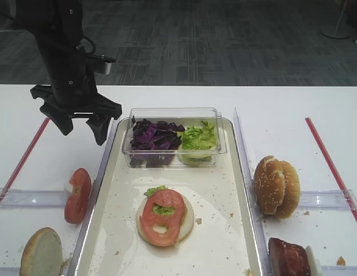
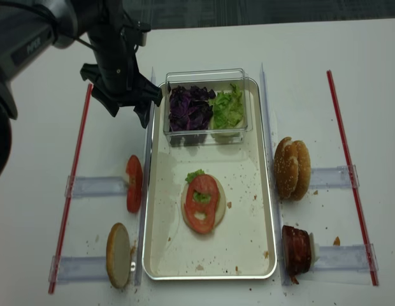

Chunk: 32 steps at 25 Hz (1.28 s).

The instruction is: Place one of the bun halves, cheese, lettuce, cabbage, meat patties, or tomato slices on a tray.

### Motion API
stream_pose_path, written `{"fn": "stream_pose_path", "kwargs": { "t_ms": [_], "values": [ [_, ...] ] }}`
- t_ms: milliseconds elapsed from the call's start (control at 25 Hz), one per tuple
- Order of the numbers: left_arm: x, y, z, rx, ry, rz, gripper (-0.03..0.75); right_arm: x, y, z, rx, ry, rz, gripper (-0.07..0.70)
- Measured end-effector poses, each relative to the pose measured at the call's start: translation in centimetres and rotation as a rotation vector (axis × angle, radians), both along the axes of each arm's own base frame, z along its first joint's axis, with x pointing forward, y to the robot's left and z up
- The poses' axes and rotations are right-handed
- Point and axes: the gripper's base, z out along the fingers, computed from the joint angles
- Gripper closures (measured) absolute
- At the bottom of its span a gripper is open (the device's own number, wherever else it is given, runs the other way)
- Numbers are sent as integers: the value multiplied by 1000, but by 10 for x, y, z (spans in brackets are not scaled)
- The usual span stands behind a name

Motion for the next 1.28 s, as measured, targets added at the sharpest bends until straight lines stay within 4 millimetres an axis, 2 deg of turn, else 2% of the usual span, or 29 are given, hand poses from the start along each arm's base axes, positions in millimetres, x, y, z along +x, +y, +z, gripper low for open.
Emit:
{"fn": "stream_pose_path", "kwargs": {
  "t_ms": [240, 840, 1080, 1280],
  "values": [
    [2, 6, 0, 3, 0, 4, 210, 0, 0, 0, 0, 0, 0, 61],
    [16, 83, 0, 31, -6, 180, 211, 0, 0, 0, 0, 0, 0, 61],
    [16, 94, 0, 37, -6, 204, 211, 0, 0, 0, 0, 0, 0, 61],
    [16, 94, 0, 26, -3, 186, 211, 0, 0, 0, 0, 0, 0, 61]
  ]
}}
